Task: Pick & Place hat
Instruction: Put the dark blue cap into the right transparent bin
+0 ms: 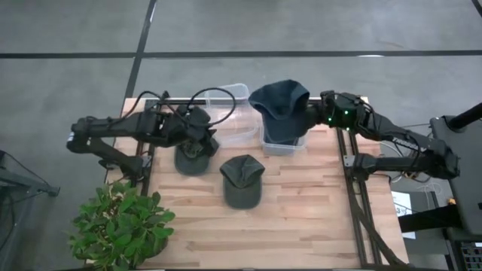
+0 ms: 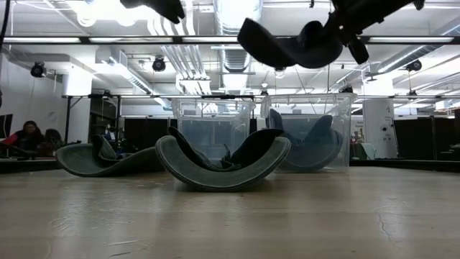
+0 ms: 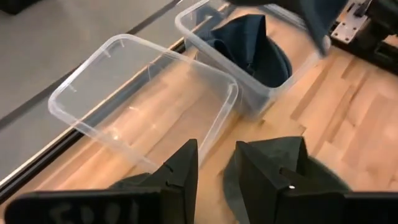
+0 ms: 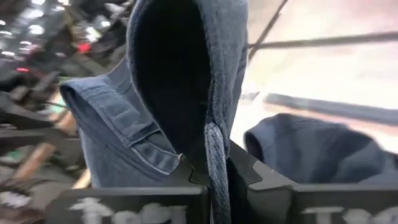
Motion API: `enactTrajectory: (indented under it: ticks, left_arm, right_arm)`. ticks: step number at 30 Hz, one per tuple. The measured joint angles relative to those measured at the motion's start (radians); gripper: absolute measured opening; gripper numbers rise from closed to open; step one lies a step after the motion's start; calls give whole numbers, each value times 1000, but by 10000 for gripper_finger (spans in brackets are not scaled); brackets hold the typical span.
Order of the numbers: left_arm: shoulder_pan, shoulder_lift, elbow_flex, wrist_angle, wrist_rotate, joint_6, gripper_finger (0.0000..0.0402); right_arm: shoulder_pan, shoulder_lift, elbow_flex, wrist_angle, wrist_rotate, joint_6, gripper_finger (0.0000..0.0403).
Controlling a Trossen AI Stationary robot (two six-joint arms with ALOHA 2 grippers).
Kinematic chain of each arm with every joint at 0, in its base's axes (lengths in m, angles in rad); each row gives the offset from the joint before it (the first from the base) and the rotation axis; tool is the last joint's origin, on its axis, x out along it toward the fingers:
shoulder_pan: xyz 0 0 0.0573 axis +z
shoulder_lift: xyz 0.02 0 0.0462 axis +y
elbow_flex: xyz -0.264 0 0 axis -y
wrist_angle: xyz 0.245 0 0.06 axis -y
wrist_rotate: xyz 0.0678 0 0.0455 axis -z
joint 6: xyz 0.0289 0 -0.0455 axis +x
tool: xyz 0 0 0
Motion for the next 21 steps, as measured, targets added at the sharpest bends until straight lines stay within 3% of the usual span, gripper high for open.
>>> enactTrajectory:
  ticks: [3, 6, 15, 21]
  left_arm:
    - [-13, -21, -51, 0, -38, -1, 100]
    - [-19, -47, -125, 1, -50, -35, 100]
    - [-22, -172, -379, 52, -52, -213, 100]
    - [-31, -285, -500, 166, -51, -219, 100]
  right_arm:
    - [-63, -28, -37, 43, -93, 33, 9]
    - [-105, -49, -61, 54, -99, 76, 9]
    - [-125, -1, -68, 19, 14, 178, 10]
    - [-125, 46, -69, -58, 126, 242, 11]
